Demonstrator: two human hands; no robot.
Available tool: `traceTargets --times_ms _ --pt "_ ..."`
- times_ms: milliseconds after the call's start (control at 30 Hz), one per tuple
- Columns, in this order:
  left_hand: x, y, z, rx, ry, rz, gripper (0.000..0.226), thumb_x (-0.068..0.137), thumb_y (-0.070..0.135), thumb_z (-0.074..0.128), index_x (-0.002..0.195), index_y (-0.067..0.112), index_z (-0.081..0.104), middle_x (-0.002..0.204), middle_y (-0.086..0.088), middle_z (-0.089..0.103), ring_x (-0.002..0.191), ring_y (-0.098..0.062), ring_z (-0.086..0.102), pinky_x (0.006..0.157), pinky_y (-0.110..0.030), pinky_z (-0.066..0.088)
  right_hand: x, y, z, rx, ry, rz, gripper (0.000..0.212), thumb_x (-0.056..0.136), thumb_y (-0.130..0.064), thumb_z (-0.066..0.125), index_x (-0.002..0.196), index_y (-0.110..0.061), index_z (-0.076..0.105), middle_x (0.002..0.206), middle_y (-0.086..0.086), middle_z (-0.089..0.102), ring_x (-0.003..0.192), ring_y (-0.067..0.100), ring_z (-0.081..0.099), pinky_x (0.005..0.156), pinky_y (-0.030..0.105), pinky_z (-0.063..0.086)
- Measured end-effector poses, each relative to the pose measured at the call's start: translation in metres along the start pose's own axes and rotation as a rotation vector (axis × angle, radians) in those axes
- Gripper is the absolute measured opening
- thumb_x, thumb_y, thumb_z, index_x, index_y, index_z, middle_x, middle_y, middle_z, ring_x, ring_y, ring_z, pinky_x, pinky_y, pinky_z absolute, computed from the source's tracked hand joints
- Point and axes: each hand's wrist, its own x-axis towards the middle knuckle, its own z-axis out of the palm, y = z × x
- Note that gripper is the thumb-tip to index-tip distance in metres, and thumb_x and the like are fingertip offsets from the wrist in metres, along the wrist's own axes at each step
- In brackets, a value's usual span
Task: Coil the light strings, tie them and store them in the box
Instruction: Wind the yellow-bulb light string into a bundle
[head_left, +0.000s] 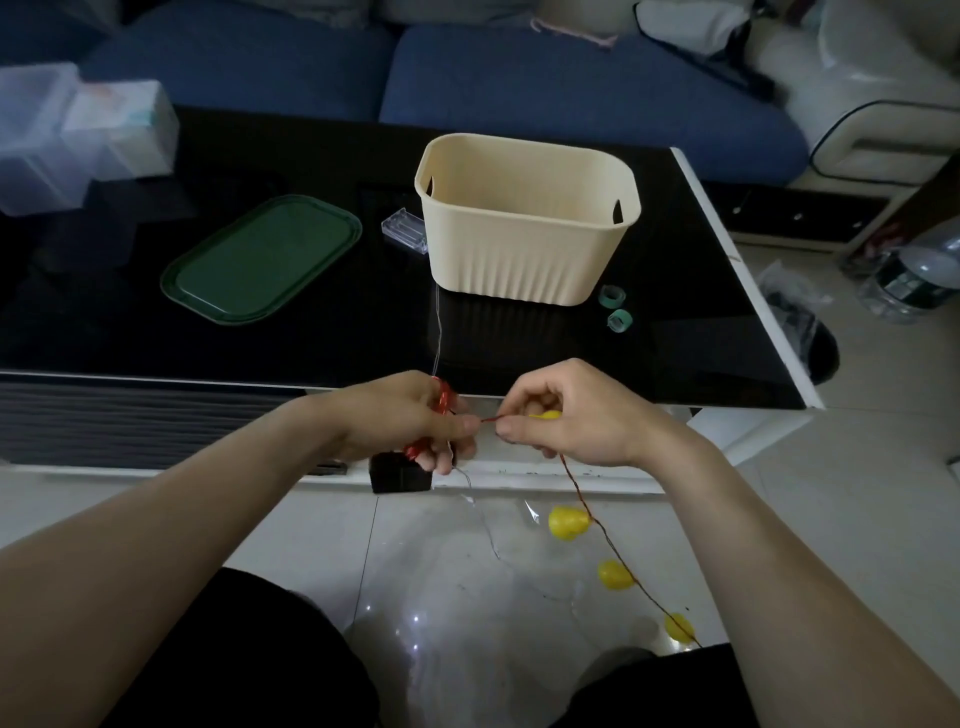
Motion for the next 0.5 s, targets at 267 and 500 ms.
traceTargets --times_ms 267,500 --pt "0.006 0.000 0.005 -0.306 0.027 -0.153 0.051 0.105 0.038 0.036 0.125 -0.008 0.044 0.096 -0.027 0.068 0.065 -0.034 0.065 0.054 -0.032 0.054 -0.004 -0.004 -0.002 0.041 -0.061 -0.017 0.018 0.090 -0.025 0.075 0.074 -0.032 0.075 0.063 -0.001 0.068 0.059 0.011 0.060 0.064 0.029 0.053" --pt "0.001 0.002 0.012 -0.096 -0.169 -0.036 0.058 0.106 0.037 0.026 0.113 -0.009 0.061 0.073 -0.020 0.069 0.034 -0.014 0.039 0.047 -0.030 0.022 0.001 0.006 0.000 -0.121 0.184 0.071 0.016 0.088 -0.042 0.074 0.079 -0.029 0.073 0.071 -0.009 0.073 0.062 -0.002 0.064 0.059 0.018 0.047"
